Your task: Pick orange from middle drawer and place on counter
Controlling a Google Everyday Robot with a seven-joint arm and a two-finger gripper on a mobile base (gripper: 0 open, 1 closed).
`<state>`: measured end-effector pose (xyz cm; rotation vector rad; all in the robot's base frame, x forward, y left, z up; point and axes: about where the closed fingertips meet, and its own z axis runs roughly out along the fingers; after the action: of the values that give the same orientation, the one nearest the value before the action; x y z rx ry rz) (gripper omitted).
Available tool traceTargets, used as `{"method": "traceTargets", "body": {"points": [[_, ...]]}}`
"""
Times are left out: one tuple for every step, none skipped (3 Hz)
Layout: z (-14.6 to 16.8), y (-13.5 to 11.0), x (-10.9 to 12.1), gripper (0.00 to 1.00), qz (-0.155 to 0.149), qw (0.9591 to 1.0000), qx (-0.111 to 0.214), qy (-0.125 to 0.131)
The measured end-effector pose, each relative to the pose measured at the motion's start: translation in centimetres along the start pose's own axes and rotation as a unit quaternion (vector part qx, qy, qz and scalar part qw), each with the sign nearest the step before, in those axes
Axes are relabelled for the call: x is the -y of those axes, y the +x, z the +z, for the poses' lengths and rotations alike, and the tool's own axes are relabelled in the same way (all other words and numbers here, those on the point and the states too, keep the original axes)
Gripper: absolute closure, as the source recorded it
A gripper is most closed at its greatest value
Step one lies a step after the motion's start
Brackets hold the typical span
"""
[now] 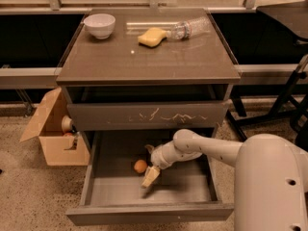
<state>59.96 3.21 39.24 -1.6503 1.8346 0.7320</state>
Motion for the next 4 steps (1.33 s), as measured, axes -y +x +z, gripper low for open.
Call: {"method": "traceTargets", "body": {"points": [[2.1,0.9,0.5,0.00,0.007,0.9999,0.004,-0.009],[3.6,1.4,1.0,0.26,0.005,0.9999,-0.003,-0.011],[3.8,1.4,1.0,0.50,0.003,0.9999,-0.004,-0.011],[2.4,0.6,0.6,0.73,-0.014,0.9998,-0.013,0.002]]}}
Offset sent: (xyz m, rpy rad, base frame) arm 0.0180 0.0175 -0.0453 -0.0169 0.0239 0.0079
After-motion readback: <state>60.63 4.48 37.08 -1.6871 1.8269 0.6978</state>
